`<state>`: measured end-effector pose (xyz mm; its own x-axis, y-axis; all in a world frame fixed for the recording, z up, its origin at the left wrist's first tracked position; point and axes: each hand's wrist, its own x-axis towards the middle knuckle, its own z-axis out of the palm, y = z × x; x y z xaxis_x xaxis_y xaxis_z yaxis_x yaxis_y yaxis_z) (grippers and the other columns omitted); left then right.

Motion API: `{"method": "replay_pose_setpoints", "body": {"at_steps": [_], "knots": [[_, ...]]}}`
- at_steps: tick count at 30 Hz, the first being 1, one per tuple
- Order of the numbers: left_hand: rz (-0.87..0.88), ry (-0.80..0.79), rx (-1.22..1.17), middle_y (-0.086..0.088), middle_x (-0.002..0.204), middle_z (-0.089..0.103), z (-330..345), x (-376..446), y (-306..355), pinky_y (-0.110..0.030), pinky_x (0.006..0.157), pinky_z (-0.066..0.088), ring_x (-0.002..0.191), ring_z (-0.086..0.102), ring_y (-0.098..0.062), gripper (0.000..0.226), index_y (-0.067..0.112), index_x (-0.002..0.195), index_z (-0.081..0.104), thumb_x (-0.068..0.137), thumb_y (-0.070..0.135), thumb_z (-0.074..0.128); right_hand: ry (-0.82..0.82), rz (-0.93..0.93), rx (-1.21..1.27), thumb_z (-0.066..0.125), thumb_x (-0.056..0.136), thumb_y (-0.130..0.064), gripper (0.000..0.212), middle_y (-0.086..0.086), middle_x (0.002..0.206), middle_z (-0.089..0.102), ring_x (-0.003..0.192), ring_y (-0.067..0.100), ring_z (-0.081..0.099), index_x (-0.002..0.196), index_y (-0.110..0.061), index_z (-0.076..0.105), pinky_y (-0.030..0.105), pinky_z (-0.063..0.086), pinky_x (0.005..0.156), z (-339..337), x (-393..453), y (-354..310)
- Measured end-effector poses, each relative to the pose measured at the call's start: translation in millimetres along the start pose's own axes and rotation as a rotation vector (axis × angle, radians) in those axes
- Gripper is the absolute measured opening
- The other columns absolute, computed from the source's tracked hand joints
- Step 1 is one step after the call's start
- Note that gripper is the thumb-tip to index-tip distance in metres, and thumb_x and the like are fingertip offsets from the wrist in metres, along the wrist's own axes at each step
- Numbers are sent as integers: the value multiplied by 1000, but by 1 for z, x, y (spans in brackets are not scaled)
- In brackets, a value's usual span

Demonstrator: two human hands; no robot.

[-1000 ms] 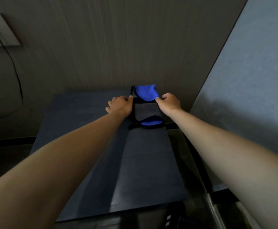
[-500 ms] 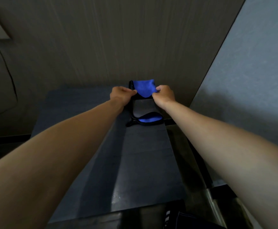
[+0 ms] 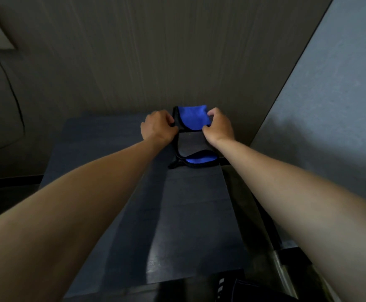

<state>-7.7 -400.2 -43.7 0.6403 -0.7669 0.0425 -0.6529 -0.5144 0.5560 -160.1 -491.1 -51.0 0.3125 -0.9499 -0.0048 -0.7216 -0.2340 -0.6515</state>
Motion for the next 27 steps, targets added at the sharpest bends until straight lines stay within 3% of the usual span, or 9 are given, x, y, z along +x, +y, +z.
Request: {"method": "replay_pose_setpoints", "body": {"at_steps": [3,10,14,21,25,27], "knots": [[75,32,31,0,88,73,4,-1,5,-34,81,48,90,67,-23,17,23,82,72,85,38,65,35,-63,-92,68,89,-15,35,5,127,57,114,22,58,122,-20,59,33,49,89,2,0,0],[-132,-30,45,0,100,73,14,10,20,-39,96,40,104,64,-23,42,27,91,75,77,65,65,37,-38,-46,73,87,-21,38,3,126,62,117,21,59,123,-18,62,34,51,95,2,2,2],[-185,-65,-34,3,98,73,16,8,25,-43,104,40,102,64,-21,29,28,87,75,76,55,72,38,-27,-40,73,87,-22,37,3,124,63,116,21,60,122,-18,62,33,51,93,0,2,2],[-204,-97,-196,0,79,62,3,6,17,-36,84,55,88,66,-26,15,16,80,67,86,30,62,3,-52,-31,75,84,-26,35,0,118,63,109,19,61,116,-21,62,34,52,89,-1,1,0],[-199,-108,-215,-3,87,65,1,11,6,-30,83,53,95,67,-25,17,22,71,63,83,30,71,-12,-78,-70,73,85,-26,27,1,121,64,110,21,62,112,-23,66,38,53,91,-2,-1,1],[-192,-115,-205,-2,94,64,4,10,6,-34,88,53,97,65,-23,20,22,80,60,80,34,77,-2,-66,-94,72,85,-24,26,2,124,60,113,22,59,111,-24,67,39,52,91,-2,-3,1]]}}
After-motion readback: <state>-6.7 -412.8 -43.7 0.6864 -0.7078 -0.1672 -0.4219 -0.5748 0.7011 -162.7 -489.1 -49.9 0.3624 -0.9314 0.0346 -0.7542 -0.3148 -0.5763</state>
